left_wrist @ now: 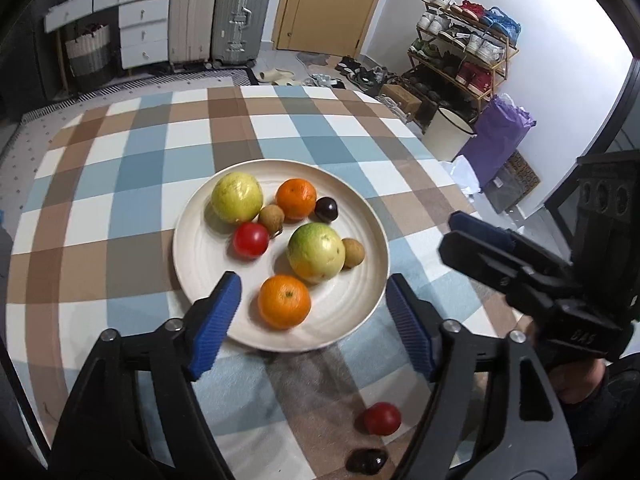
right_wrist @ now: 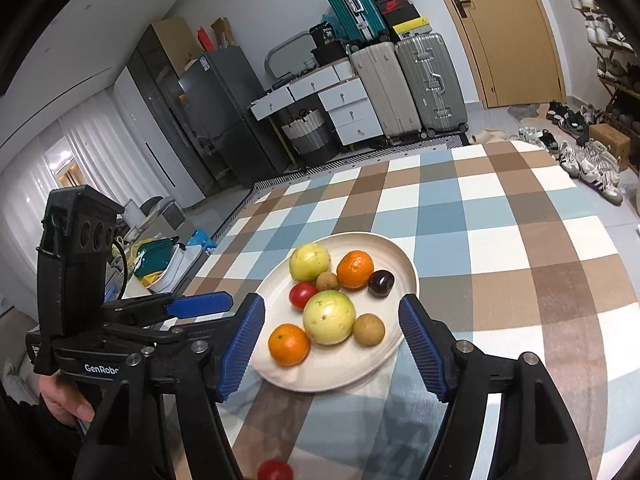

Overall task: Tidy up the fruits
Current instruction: 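Withdraw both open tools from the plate toward the fruits on the cloth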

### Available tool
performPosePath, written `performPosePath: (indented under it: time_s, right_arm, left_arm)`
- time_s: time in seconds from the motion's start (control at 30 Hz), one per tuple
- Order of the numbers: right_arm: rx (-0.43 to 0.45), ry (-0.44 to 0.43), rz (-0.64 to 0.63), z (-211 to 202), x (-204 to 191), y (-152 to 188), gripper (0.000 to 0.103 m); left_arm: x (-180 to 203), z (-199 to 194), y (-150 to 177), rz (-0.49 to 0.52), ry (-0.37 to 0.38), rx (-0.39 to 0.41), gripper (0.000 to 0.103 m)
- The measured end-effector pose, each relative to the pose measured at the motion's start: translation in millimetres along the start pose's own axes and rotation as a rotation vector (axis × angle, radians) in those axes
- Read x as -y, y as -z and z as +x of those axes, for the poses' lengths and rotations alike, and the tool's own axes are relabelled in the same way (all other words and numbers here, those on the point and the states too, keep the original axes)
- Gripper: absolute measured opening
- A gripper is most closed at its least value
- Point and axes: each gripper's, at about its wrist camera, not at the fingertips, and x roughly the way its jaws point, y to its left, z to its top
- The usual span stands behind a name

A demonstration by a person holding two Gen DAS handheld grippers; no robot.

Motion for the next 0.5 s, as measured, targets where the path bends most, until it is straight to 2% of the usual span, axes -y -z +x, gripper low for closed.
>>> performPosePath:
  time_s: [0.13,0.2,0.37,0.43,0.5]
  right_arm:
    - [0.008,-0.002,0.000,-11.0,-3.4,7.9,0.072]
    - [0.013,-0.001,0.000,-16.5,-4.7,12.7,0.077]
    - [0.027,-0.007,-0.006,-30.8,-8.4,26.5,0.080]
    - [0.031,-0.008,-0.003,-37.0,-8.5,32.5,0.084]
    - [0.037,-0.009,0.005,-43.0,-7.2,37.5,0.088]
  left_arm:
    - [4.8,-8.6,14.6,0.003,-0.001,0.001,0.075]
    - [7.4,-12.5,22.2,0.007,-0.011,-0.001,0.080]
    - [12.9,-18.2,44.0,0.010,-0.022,-0.013,0.083]
    - [15.0,-19.2,53.2,0.014,-0.049,-0.021,0.085]
    - [17.1,-21.7,62.1,0.013,-0.063,-0.025,0.092]
